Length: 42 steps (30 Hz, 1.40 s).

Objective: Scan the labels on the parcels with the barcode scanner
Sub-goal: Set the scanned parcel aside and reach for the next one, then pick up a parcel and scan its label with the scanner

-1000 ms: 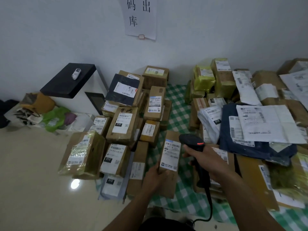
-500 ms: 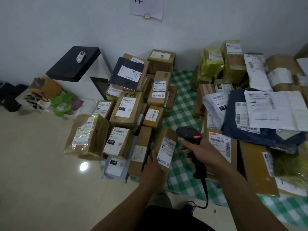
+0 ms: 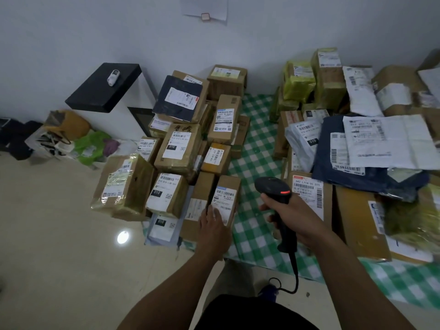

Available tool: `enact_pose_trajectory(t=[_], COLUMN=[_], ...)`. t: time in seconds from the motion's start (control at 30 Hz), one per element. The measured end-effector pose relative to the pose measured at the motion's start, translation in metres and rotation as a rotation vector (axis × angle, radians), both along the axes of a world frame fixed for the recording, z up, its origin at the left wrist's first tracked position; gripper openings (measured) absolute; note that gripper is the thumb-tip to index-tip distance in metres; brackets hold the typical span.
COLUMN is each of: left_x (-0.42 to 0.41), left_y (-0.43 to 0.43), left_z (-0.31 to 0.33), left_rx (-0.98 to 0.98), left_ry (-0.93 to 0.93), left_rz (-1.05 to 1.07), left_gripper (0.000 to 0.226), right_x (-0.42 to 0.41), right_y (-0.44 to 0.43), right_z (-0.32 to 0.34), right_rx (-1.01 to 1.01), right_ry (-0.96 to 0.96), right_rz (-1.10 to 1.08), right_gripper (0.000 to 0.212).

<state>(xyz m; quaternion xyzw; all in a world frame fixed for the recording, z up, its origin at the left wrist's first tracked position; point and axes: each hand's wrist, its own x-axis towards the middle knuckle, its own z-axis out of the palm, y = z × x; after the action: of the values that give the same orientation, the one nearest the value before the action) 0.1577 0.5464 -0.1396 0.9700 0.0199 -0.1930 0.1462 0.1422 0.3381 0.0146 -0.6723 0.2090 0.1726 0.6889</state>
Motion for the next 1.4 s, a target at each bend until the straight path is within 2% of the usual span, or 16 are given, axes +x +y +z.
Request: enact_pose_trajectory(t=[0.23,0.37,0.43,0.53,0.7,0.9,1.0,1.1,1.27,1.4], left_x=[0.003,0.013,0.01,0.001,-0.005,-0.006,-0.013,-0.02,-0.017,0.004], left_y=[-0.025,-0.076,-0.1,-0.122,-0.132,-0.12,-0.107,-0.092,-0.071,-0.067], left_z=[0.027,0.074,0.099,0.118,0.111,0.105,0.106,0.108,0.113,0.107], left_rx=[-0.048,-0.45,-0.647,-0.831,-0.898,-1.013,-1.15,-1.196,-1.097,-1.052], left_ry=[0.019,-0.057,0.044,0.255,0.301,0.348,0.394,0.318,-0.015,-0.24], left_rz=[0.056,0.078,0.097,0.061,0.023,0.15,0.287,0.343,0.311,0.267], left_gripper=[0.073,0.059,0.059,0.061,0.052,0.029,0.03,0.025,0.03,0.042], right_x=[-0.021,-0.039,-0.048,-0.06,-0.076,-0.081,-0.078,-0.071,-0.052,-0.027], right_y=[-0.021,-0.041,-0.05,-0.061,-0.075,-0.077,-0.074,-0.069,-0.05,-0.036], right_z=[0.006,0.013,0.014,0.016,0.013,0.011,0.011,0.012,0.02,0.03], right_rx=[0.001,-0.029,-0.06,-0.045,-0.058,-0.038,-0.046,-0.033,0.03,-0.053], right_ry=[-0.043,-0.076,-0.103,-0.127,-0.072,-0.063,-0.077,-0.093,-0.082,-0.093], right_rz=[-0.107,-0.187,-0.225,-0.294,-0.344,-0.359,-0.326,-0.286,-0.186,-0.065], right_gripper=[0.026,0.021,0.023,0.021,0.025,0.016,0.018,0.016,0.019,0.02])
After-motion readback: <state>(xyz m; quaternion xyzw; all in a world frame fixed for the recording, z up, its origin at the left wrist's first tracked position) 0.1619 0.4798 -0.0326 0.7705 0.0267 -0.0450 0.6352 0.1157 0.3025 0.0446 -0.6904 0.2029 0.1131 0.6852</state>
